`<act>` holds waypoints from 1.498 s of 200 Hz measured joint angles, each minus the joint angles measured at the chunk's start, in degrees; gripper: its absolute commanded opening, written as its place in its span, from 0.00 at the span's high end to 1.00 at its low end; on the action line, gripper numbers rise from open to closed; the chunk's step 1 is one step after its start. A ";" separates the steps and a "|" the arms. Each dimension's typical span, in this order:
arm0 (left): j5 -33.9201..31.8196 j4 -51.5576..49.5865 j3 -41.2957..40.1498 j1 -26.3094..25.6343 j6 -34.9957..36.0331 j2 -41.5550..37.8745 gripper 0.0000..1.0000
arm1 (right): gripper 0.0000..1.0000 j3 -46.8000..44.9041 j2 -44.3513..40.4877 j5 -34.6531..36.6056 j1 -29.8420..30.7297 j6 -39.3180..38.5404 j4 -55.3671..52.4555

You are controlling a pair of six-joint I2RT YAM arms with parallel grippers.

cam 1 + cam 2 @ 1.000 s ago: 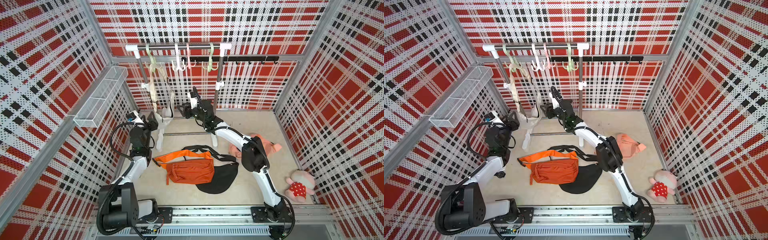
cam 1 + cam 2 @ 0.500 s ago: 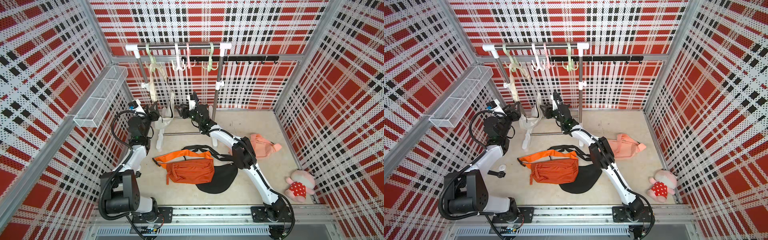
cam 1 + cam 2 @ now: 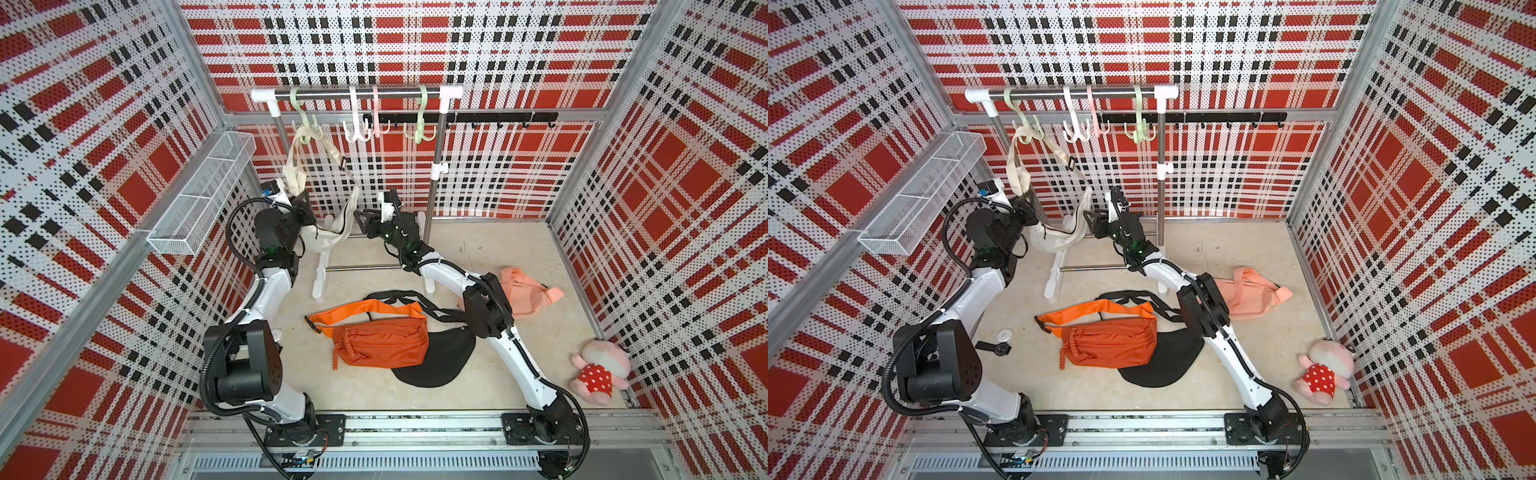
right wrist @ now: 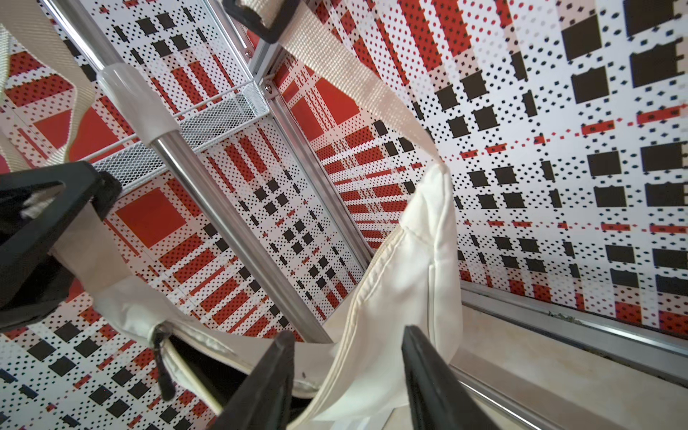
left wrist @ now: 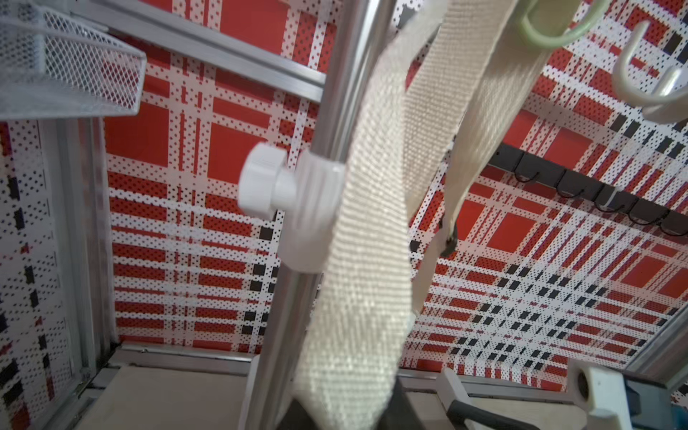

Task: Take the bag off the hook
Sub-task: Pick up the bag from the hook.

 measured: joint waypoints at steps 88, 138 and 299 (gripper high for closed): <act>9.84 -1.22 -2.73 2.21 1.55 -7.56 1.00 | 0.39 0.15 0.00 0.79 -0.07 -0.22 9.29; 14.47 -0.57 -4.22 3.45 1.27 -10.58 1.00 | 0.39 -0.85 0.00 0.07 -0.44 -2.54 11.13; 23.12 2.80 2.71 3.39 -4.83 -10.03 1.00 | 0.35 4.28 9.01 -0.66 -0.63 -6.01 16.96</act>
